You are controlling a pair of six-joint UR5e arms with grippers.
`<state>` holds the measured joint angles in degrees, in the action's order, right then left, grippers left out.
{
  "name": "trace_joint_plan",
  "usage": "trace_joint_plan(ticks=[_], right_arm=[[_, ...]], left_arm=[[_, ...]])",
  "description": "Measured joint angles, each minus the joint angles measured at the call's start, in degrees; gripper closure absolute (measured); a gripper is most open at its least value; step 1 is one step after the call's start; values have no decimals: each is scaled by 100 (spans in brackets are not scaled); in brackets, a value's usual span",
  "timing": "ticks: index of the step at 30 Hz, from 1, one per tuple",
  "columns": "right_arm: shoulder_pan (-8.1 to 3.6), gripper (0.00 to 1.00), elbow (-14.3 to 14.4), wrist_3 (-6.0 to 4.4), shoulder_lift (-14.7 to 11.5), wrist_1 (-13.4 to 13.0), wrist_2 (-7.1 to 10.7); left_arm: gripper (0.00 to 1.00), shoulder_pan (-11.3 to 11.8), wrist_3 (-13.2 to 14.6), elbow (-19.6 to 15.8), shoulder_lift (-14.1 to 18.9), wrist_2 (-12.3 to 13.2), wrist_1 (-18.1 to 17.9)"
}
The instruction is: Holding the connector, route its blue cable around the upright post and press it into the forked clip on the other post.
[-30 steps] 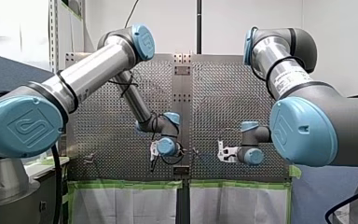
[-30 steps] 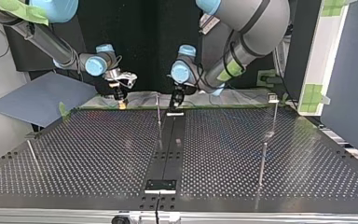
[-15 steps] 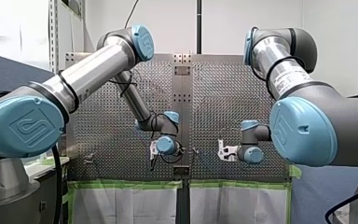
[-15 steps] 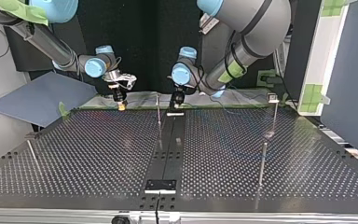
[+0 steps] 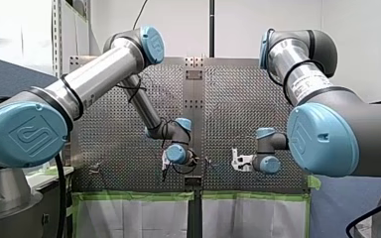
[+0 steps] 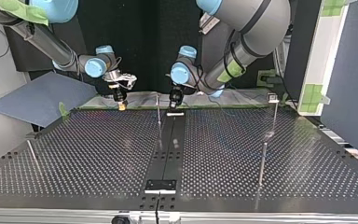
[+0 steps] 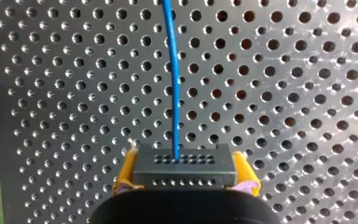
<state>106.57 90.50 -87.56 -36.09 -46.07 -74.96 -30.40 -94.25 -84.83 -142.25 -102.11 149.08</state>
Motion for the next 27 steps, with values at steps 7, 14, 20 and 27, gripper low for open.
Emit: trace_joint_plan(ticks=[7, 14, 20, 27], right_arm=[[-6, 100, 0, 0, 0, 0, 6], [-5, 100, -1, 0, 0, 2, 7], [-4, 100, 0, 0, 0, 23, 6], [-6, 100, 0, -14, 0, 26, 6]], left_arm=[[0, -18, 252, 2, 5, 1, 262], [0, -126, 497, -3, 31, -64, 594], [0, -325, 593, -4, 148, 29, 842], [0, -596, 607, -5, 184, 5, 938]])
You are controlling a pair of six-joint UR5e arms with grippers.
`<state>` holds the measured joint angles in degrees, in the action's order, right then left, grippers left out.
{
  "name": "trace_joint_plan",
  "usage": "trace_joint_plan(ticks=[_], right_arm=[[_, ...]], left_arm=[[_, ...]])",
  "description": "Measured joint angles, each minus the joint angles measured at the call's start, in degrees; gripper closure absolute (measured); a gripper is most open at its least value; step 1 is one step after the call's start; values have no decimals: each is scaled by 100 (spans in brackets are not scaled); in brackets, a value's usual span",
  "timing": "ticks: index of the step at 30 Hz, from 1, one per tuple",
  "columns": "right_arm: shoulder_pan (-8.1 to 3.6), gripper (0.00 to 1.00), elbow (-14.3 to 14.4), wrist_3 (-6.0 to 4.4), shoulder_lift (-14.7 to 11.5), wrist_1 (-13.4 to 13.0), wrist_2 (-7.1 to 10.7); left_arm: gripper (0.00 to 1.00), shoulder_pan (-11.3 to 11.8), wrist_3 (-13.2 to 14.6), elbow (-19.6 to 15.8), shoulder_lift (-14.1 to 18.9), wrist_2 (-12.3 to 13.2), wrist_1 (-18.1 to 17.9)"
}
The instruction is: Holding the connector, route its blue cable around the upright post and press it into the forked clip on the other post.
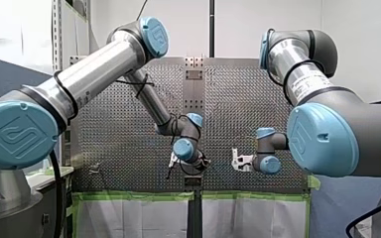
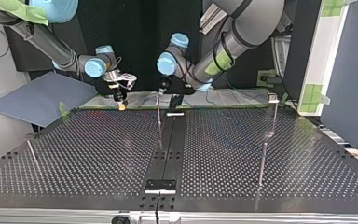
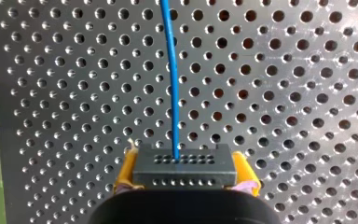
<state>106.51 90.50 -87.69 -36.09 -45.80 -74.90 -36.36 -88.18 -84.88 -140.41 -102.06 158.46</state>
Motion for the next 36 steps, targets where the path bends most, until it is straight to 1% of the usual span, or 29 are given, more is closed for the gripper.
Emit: trace_joint_plan(ticks=[5, 11, 20, 31, 36], right_arm=[[1, 100, 0, -3, 0, 0, 0], [5, 100, 0, -4, 0, 3, 1], [1, 100, 0, -11, 0, 18, 5], [1, 100, 0, -19, 0, 26, 8], [2, 100, 0, -25, 0, 27, 7]], left_arm=[[0, -119, 3, 0, 1, -52, 32], [0, -176, 3, 0, 2, -102, 12], [0, -188, -4, 0, 2, -243, -39], [0, -190, -14, -1, 2, -299, -32], [0, -232, -5, -83, 70, -400, 11]])
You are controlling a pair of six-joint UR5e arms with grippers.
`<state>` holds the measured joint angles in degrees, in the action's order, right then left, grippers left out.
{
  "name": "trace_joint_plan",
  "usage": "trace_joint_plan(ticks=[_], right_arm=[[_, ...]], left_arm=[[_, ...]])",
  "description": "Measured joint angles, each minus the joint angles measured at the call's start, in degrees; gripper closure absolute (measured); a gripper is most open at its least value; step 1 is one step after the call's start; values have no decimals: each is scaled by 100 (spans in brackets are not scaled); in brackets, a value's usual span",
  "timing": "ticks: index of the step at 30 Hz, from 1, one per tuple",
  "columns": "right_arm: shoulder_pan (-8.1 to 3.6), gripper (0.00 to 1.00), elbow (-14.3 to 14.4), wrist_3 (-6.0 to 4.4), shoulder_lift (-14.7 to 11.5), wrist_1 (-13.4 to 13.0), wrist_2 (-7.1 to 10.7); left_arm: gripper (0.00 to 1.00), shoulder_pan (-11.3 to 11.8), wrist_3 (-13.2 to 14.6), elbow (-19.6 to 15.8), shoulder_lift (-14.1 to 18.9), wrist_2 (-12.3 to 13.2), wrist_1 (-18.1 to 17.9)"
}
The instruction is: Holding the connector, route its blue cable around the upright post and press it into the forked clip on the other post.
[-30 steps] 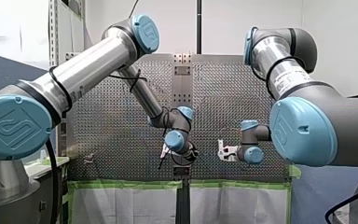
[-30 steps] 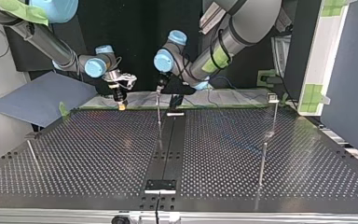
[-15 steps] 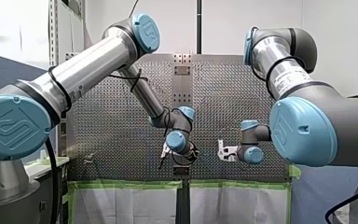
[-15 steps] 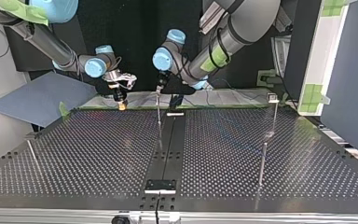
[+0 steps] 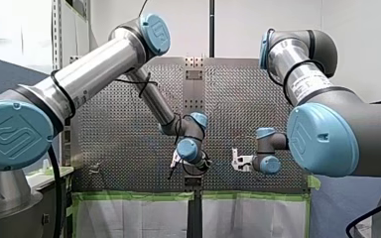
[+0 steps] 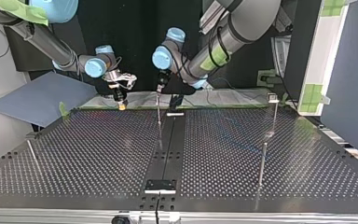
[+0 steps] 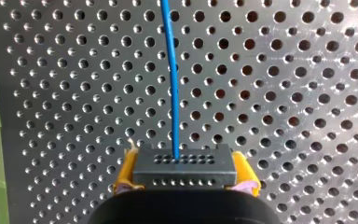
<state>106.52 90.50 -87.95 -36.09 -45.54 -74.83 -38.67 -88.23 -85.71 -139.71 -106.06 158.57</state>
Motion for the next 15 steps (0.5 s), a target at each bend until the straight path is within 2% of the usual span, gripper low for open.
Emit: trace_joint_plan(ticks=[4, 15], right_arm=[[-1, 100, -1, -8, 0, 0, -2], [0, 100, -1, -48, 0, 28, -6]], left_arm=[[0, -56, -3, -169, 159, -110, -105], [0, -397, -116, -738, 726, -282, -657]])
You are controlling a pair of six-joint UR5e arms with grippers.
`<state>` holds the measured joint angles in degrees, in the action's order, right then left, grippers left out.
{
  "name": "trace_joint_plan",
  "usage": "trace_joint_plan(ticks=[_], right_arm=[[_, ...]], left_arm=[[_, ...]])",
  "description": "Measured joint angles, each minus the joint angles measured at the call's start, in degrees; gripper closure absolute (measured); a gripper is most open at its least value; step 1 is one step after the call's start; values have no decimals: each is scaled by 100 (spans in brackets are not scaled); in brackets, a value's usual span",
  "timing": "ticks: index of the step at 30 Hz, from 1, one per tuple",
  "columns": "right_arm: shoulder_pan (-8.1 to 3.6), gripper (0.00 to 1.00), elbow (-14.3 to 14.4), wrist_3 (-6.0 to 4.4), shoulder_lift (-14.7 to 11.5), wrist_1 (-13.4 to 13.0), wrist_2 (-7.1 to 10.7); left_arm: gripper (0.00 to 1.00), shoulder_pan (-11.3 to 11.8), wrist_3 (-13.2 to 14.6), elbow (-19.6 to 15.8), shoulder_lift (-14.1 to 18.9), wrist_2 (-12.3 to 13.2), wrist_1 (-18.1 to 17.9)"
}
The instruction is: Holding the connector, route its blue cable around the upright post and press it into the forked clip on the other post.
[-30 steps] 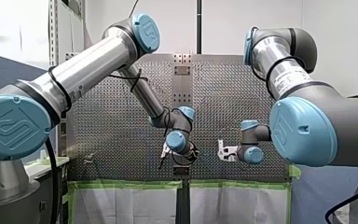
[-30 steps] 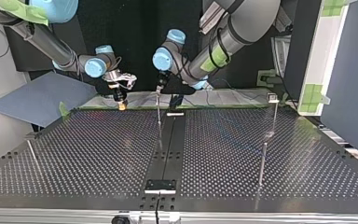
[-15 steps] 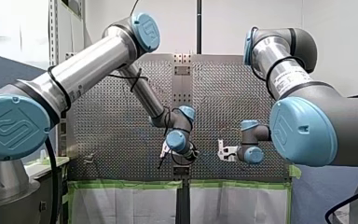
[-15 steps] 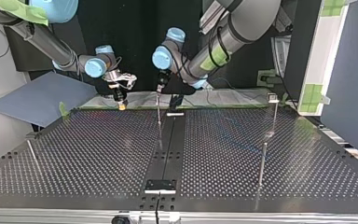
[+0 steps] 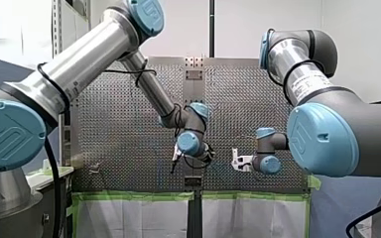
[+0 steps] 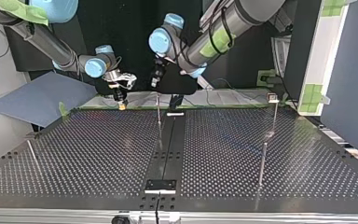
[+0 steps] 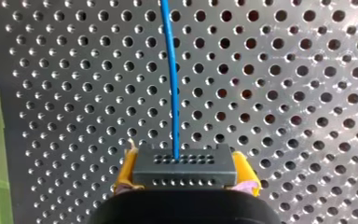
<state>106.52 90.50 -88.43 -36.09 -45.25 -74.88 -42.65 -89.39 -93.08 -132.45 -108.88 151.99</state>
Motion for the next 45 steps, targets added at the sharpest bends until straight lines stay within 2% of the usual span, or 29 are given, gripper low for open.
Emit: trace_joint_plan(ticks=[13, 19, 25, 32, 37, 40, 45], right_arm=[[0, 100, 0, -52, 2, 57, -1], [2, 100, 1, -63, 2, 70, -1], [4, 100, 0, -71, 2, 76, -5], [2, 100, 0, -105, 3, 77, -1], [-4, 100, 1, -107, 1, 77, -22], [-15, 100, 0, -107, 1, 69, -87], [-60, 100, 0, -92, -2, 77, -300]], left_arm=[[0, -217, -410, -692, 691, -426, -693], [0, -220, -636, -1000, 998, -426, -998], [0, -221, -730, -1311, 1310, -396, -1309], [0, -236, -1045, -1691, 1690, -295, -1689], [0, -252, -1135, -1922, 1921, -281, -1922], [0, -265, -1153, -2061, 2059, -279, -2058], [0, -290, -1186, -2333, 2333, -279, -2292]])
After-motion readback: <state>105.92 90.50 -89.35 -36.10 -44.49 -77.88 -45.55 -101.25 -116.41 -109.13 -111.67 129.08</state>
